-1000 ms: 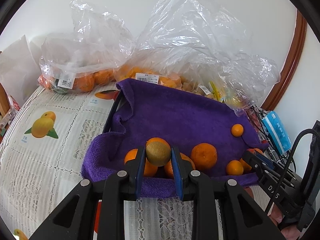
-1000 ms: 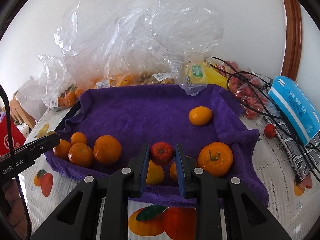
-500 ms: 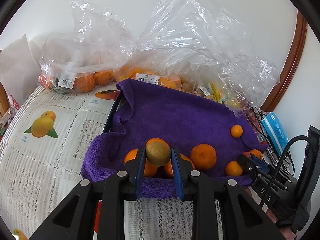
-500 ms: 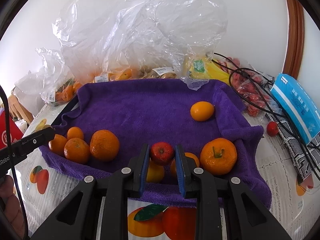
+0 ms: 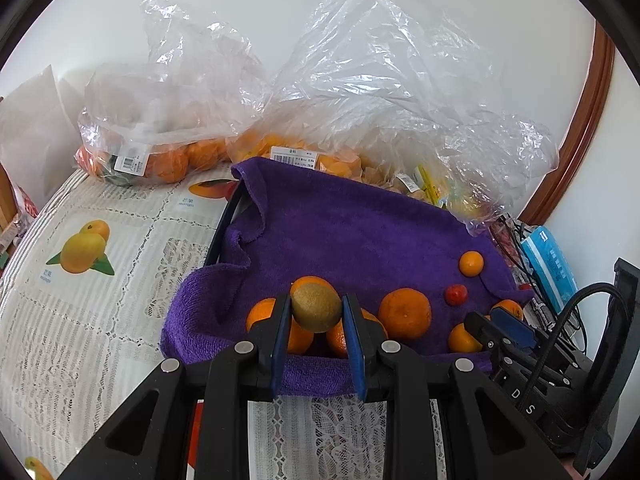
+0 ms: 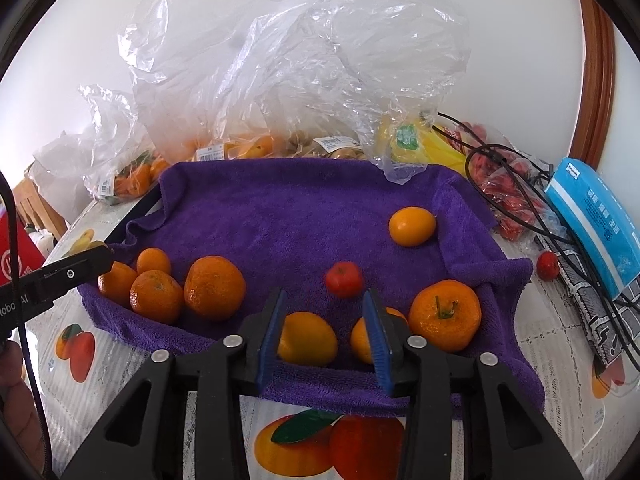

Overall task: Organize fruits
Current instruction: 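Lower the small yellow fruit onto the towel and open the left tool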

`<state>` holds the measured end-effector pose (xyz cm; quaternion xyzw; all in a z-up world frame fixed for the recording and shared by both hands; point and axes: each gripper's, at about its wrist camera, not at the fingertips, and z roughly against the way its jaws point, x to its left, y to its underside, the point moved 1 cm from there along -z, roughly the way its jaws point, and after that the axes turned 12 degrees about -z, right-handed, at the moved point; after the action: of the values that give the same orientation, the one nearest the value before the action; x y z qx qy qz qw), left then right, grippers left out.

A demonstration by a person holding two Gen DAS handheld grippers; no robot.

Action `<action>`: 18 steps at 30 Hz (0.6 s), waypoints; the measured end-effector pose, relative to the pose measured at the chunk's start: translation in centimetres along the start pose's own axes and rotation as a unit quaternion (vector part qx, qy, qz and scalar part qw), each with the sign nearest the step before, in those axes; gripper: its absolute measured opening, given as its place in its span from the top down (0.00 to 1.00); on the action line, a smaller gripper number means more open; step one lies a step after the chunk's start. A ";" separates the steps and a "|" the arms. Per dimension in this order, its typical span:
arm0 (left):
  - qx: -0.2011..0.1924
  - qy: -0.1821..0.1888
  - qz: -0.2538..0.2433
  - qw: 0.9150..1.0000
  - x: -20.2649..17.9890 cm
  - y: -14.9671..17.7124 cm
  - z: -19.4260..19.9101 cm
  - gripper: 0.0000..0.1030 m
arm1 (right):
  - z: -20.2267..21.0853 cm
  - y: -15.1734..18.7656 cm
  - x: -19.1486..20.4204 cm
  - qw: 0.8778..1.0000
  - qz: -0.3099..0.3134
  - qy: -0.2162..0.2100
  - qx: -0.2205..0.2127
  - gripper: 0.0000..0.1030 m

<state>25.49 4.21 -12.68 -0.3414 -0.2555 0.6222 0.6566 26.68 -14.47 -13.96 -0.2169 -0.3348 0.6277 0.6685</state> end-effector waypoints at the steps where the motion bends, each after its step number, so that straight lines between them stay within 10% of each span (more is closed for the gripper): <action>1: -0.001 0.000 0.000 1.000 0.0 0.0 0.0 0.76 | 0.0 0.0 0.0 1.000 0.000 0.001 0.001 0.59; 18: 0.004 0.021 0.004 1.000 -1.2 -0.8 -1.2 0.76 | 1.9 -1.2 -2.3 0.999 -0.040 0.011 -0.020 0.54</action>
<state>26.74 2.83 -12.73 -0.3528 -0.2372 0.6187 0.6607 26.20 -17.10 -12.24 -0.2239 -0.3483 0.5914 0.6919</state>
